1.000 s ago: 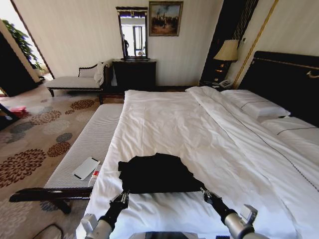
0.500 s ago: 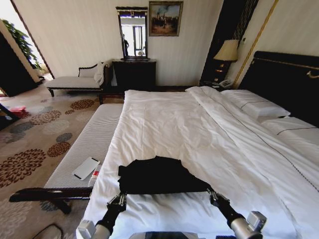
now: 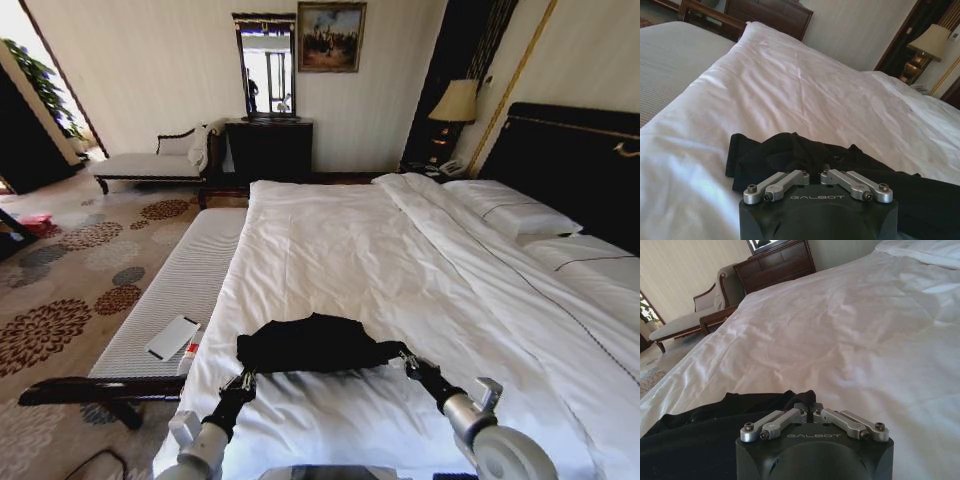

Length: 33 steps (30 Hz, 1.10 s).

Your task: Fold the clothes on the bed.

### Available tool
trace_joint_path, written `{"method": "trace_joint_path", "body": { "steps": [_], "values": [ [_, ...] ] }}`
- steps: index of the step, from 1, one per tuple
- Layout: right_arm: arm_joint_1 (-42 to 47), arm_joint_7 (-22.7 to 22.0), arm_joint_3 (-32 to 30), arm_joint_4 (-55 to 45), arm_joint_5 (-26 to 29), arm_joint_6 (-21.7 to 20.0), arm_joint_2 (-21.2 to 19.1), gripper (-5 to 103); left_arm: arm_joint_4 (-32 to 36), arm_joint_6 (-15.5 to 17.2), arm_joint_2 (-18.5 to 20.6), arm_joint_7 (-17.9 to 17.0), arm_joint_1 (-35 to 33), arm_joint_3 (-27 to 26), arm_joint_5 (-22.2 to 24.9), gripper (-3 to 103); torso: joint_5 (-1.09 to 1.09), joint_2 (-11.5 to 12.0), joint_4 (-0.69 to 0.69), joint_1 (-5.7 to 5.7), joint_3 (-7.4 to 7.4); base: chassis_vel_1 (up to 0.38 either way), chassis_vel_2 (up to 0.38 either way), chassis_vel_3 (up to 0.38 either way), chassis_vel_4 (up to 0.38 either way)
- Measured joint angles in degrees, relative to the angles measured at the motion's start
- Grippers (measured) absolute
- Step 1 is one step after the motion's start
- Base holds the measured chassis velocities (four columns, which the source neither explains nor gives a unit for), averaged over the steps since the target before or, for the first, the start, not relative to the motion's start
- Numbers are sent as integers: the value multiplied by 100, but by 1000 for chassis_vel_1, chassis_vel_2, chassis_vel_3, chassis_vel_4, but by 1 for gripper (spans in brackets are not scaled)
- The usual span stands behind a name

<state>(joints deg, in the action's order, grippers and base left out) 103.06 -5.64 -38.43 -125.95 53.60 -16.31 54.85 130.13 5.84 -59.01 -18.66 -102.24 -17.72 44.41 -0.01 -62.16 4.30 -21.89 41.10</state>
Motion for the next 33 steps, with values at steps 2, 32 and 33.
{"method": "trace_joint_path", "body": {
  "steps": [2,32,33],
  "values": [
    [-84,-6,23,88,39,-10,-52,1,-98,69,22,-75,198,56,94,4,0,0,0,0,0,0,0,0,0],
    [-2231,-99,1103,1712,708,-222,-701,1,-1336,501,437,-636,2633,801,1533,4,1,-1,1,0,0,0,0,0,0],
    [-2241,-99,1108,1725,710,-217,-701,1,-1399,508,413,-649,2744,842,1555,4,1,0,2,0,0,0,0,0,0]
  ]
}}
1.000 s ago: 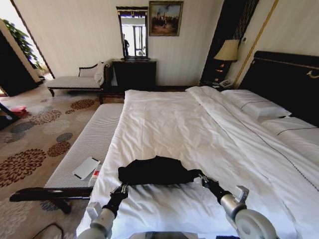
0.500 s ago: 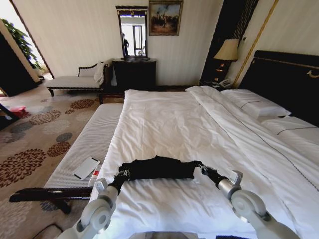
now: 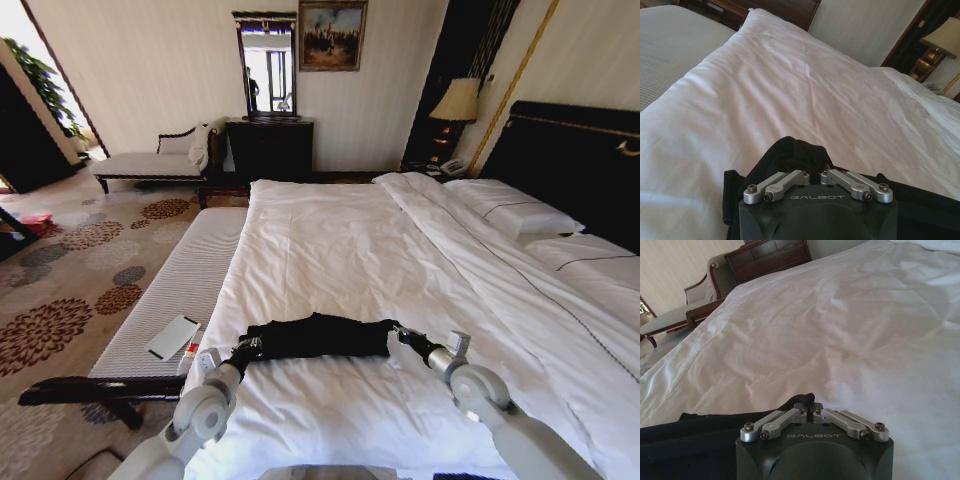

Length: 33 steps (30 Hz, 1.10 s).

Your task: Fold the clothes on the bed.

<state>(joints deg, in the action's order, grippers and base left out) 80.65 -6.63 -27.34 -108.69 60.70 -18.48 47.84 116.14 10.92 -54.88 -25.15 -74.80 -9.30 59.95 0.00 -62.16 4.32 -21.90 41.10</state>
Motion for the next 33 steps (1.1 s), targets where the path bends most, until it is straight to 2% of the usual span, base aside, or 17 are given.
{"method": "trace_joint_path", "body": {
  "steps": [2,4,6,10,12,14,15,16,18,19,21,22,23,26,28,30,33],
  "values": [
    [-9,0,7,7,2,3,2,-1,-33,10,-21,-17,67,25,26,4,0,0,0,0,0,0,0,0,0],
    [-37,-8,26,34,-1,24,8,10,-66,41,-51,-86,152,55,119,3,0,0,0,0,0,0,0,0,0],
    [-88,20,72,75,-2,56,17,20,-68,79,-55,-102,165,75,158,11,0,0,-1,0,0,0,0,0,0],
    [-142,63,114,103,-2,77,18,25,-68,96,-57,-102,165,77,167,16,0,0,-1,1,0,0,0,0,0],
    [-201,81,153,111,0,90,18,37,-59,135,-88,-98,177,72,178,32,0,0,-2,1,0,0,0,0,0],
    [-203,88,156,108,-23,96,16,47,-63,181,-122,-135,212,71,168,37,0,0,-2,1,0,0,0,0,0],
    [-203,88,156,108,-23,96,16,47,-63,181,-122,-135,212,71,168,37,0,0,-2,1,0,0,0,0,0],
    [-188,94,145,92,-39,100,16,47,-73,200,-133,-153,227,72,142,43,0,0,-2,1,0,0,0,0,0],
    [-65,135,44,13,-109,117,35,63,-110,252,-163,-242,275,96,2,54,0,0,-1,1,0,0,0,0,0],
    [-65,135,44,13,-109,117,35,63,-110,252,-163,-242,275,96,2,54,0,0,-1,1,0,0,0,0,0],
    [65,198,-39,-38,-206,151,66,74,-115,297,-173,-316,311,104,-115,65,0,0,0,1,0,0,0,0,0],
    [65,198,-39,-38,-206,151,66,74,-115,297,-173,-316,311,104,-115,65,0,0,0,1,0,0,0,0,0],
    [105,227,-65,-46,-244,168,77,74,-123,300,-172,-335,323,101,-204,70,0,0,0,1,0,0,0,0,0],
    [178,268,-123,-80,-295,201,110,91,-97,258,-141,-330,332,48,-457,81,0,0,-1,1,0,0,0,0,0],
    [186,276,-129,-89,-307,206,115,91,-72,241,-133,-324,332,29,-485,86,0,0,-1,1,0,0,0,0,0],
    [203,305,-148,-108,-363,229,130,99,29,169,-86,-308,321,-55,-589,96,0,0,-1,1,0,0,0,0,0],
    [220,308,-170,-133,-377,239,130,100,109,117,-27,-266,291,-124,-719,99,0,0,-1,1,-1,0,0,0,0]
  ]
}}
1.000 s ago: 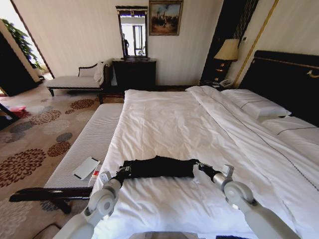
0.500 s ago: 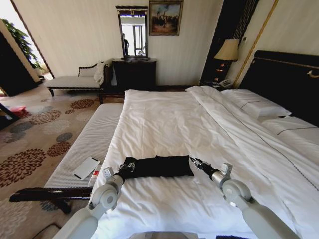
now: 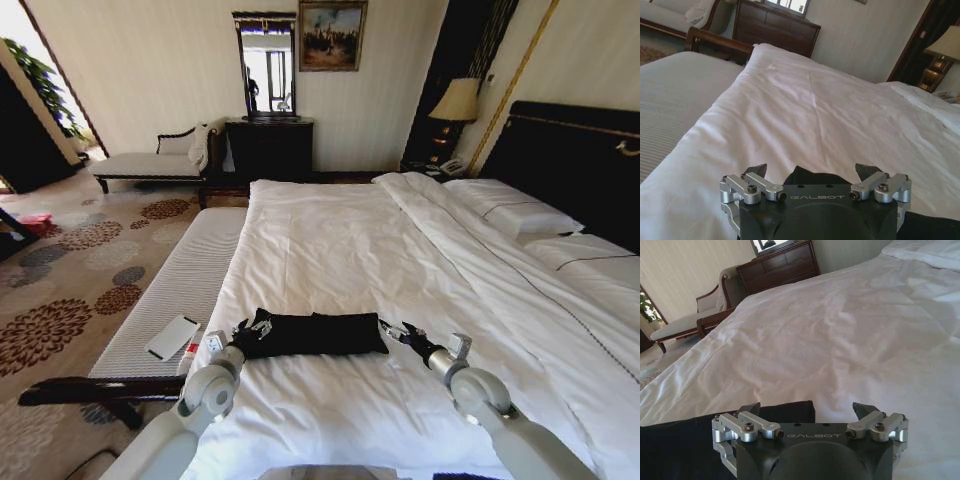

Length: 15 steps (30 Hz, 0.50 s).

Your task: Fold the clothes on the bed.

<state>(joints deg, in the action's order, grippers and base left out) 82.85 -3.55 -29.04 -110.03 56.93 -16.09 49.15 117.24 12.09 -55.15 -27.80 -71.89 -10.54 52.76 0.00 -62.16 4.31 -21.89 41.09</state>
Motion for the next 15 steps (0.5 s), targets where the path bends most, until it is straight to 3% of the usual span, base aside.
{"method": "trace_joint_path", "body": {
  "steps": [7,9,15],
  "values": [
    [187,4,-194,-77,-152,225,99,100,188,-186,210,243,-307,-198,-762,100,0,0,0,0,0,0,0,0,0],
    [309,102,-335,-80,-446,527,200,100,188,-352,229,401,-474,-236,-1237,100,0,0,0,0,0,0,0,0,0],
    [736,467,-757,-193,-1023,1144,418,100,192,-746,219,685,-858,-440,-1985,100,1,0,1,0,0,0,0,0,0]
  ]
}}
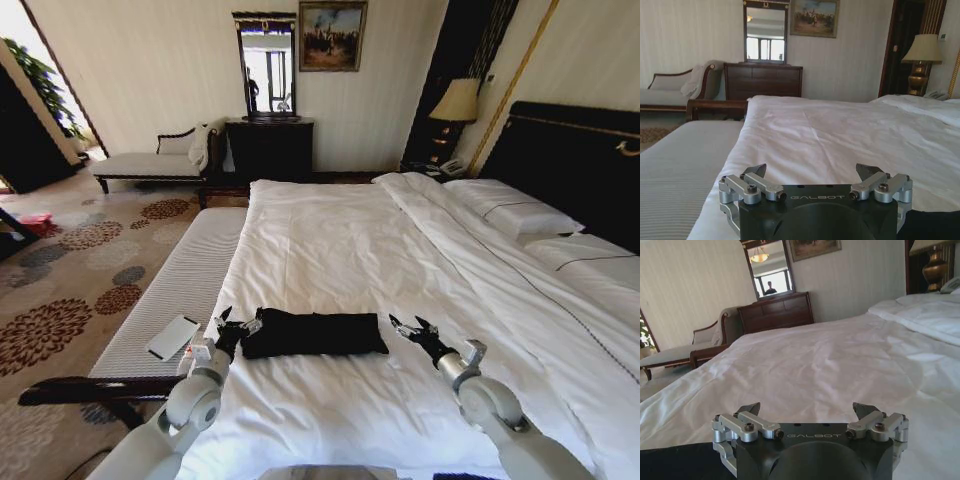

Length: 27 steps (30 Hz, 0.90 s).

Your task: Fold the clothes on the bed.

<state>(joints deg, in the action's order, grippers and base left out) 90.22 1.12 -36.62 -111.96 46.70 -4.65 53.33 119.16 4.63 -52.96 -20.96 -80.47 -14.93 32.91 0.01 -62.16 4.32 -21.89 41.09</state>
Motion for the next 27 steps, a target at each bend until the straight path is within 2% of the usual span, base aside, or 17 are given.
{"method": "trace_joint_path", "body": {
  "steps": [5,6,10,15,23,27],
  "values": [
    [476,371,-367,-38,-783,686,240,100,35,-499,-55,333,-552,-417,-486,100,0,0,-1,1,0,0,0,0,0],
    [476,371,-367,-38,-783,686,240,100,35,-499,-55,333,-552,-417,-486,100,0,0,-1,1,0,0,0,0,0],
    [739,469,-546,-176,-1081,898,422,100,94,-1024,-238,618,-1027,-726,-877,100,-1,0,-1,0,0,0,0,0,0],
    [1005,537,-662,-316,-1266,1005,658,100,121,-1299,-444,802,-1422,-922,-1096,100,0,-1,-1,1,-1,0,0,0,0],
    [1108,599,-715,-366,-1389,1080,875,100,248,-1434,-546,822,-1710,-1073,-1463,100,-1,0,-1,1,0,0,0,0,0],
    [1103,633,-617,-396,-1256,989,828,100,310,-1420,-571,824,-1775,-1117,-1495,100,-2,0,0,1,0,0,0,0,0]
  ]
}}
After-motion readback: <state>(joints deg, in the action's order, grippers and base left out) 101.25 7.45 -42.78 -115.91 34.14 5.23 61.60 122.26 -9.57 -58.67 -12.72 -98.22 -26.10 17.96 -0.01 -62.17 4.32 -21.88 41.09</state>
